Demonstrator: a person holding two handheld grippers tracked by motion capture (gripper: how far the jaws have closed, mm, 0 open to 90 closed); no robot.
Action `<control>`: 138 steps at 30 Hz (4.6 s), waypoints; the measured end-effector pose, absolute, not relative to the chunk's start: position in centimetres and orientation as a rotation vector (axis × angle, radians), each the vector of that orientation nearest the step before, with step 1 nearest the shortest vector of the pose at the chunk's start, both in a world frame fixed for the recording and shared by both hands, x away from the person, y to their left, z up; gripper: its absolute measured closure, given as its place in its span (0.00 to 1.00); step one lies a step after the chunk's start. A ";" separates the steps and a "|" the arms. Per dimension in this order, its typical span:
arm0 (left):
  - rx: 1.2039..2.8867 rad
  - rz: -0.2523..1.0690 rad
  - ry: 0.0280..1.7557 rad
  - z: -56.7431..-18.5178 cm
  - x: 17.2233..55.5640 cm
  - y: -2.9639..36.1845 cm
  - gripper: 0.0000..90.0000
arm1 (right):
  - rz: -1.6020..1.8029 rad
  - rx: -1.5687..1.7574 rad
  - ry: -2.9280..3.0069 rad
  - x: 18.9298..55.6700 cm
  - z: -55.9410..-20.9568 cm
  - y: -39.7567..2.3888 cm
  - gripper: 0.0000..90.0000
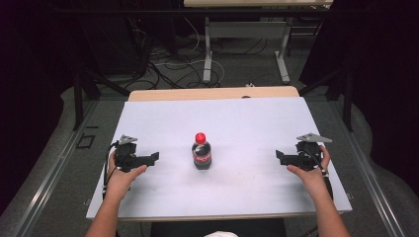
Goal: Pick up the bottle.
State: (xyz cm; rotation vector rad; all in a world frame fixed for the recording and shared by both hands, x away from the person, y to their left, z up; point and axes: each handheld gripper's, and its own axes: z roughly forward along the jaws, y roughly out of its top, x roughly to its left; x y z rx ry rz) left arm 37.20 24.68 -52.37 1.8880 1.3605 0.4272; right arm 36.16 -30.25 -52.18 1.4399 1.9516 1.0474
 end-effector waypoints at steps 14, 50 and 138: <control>1.947 0.415 1.073 -48.2 34.4 20.0 0.04 | 1.062 1.306 2.002 34.1 -49.7 -27.1 0.00; 2.020 0.340 0.892 -50.7 36.9 10.3 0.18 | 1.067 1.279 2.038 34.2 -50.3 -26.5 0.01; 2.055 0.340 0.763 -48.3 32.4 8.2 0.33 | 1.313 0.828 2.216 30.8 -42.5 -16.2 0.37</control>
